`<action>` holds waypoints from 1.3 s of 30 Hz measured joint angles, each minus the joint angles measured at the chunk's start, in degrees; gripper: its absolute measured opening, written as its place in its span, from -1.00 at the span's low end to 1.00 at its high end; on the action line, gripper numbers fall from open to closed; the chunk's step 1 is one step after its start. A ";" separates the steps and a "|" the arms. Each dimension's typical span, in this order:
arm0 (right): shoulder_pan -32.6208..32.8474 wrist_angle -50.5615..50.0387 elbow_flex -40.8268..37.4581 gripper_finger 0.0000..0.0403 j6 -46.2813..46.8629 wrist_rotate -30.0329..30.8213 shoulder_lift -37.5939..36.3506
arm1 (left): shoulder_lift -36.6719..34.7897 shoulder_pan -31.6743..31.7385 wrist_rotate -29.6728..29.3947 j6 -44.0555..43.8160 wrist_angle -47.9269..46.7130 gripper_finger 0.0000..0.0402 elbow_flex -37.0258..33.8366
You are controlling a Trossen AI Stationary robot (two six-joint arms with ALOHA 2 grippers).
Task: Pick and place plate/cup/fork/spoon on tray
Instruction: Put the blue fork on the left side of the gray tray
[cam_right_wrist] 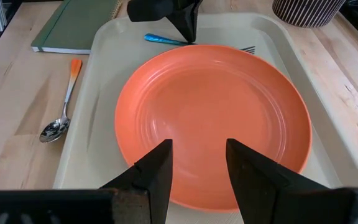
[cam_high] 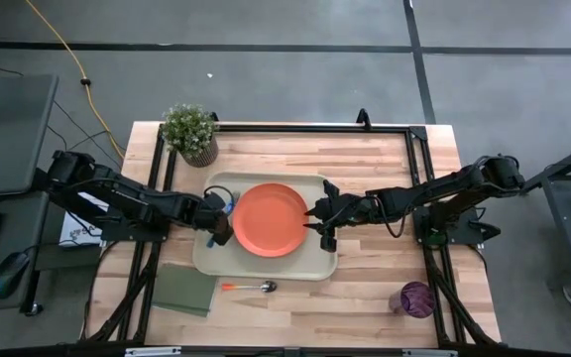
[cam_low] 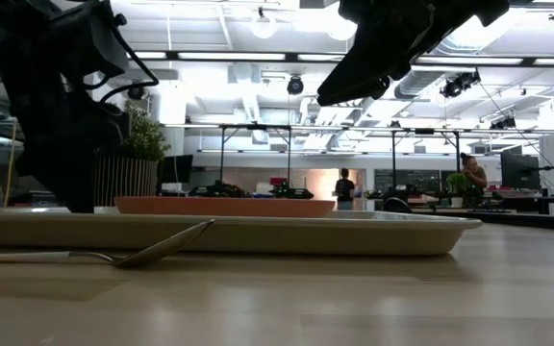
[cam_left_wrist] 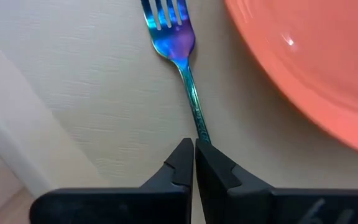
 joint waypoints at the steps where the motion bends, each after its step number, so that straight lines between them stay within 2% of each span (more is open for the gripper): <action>1: 0.00 0.00 0.00 -0.30 0.00 0.00 0.00 | 0.00 -0.24 0.00 -0.41 -0.03 -1.00 0.00; 9: 0.00 0.00 0.00 -0.30 0.00 0.00 0.00 | -0.02 -1.11 0.71 -0.84 -1.89 -1.00 0.00; 16: 0.00 0.00 0.00 -0.30 0.00 0.00 0.00 | -0.10 -1.60 5.38 -1.36 -2.78 -1.00 0.00; 24: 0.00 0.00 -0.01 -0.30 0.00 0.00 0.00 | -0.14 -4.96 8.58 -4.30 -3.18 -1.00 0.32; 33: 0.00 0.02 0.00 -0.30 0.01 0.00 0.00 | -0.07 -8.54 9.56 -5.24 -9.71 -1.00 5.90; 39: 0.00 0.01 0.00 -0.30 0.02 -0.24 0.00 | -0.04 -12.94 13.19 -10.38 -10.00 -1.00 5.57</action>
